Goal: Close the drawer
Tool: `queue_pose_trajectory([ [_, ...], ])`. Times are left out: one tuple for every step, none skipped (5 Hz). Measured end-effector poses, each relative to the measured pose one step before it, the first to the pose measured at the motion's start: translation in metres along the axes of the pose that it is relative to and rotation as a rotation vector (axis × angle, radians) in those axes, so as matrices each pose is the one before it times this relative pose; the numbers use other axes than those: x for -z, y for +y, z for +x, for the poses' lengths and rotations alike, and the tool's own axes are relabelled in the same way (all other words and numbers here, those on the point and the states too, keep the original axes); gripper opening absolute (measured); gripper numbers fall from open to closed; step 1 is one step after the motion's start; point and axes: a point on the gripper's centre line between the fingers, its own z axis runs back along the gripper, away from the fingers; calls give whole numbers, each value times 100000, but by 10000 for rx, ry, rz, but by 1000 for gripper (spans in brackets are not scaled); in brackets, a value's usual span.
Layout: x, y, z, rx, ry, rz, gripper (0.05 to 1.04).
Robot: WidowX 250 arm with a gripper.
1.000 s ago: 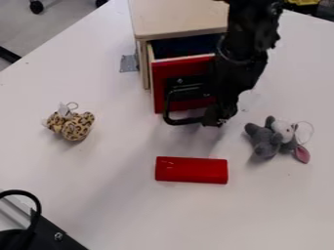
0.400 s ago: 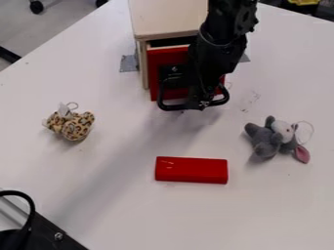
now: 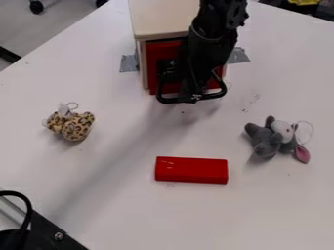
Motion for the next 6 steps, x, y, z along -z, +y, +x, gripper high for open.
queue_pose_trajectory([
  [163, 395, 4, 48, 114, 64, 999],
  [144, 73, -11, 3, -22, 80, 999],
  [309, -527, -296, 105, 76, -140, 999],
  [-1980, -165, -624, -168, -294, -210, 999],
  [-3091, -886, -1036, -348, -250, -416, 999],
  [-2597, -1235, -1078, -264, -337, -205, 999],
])
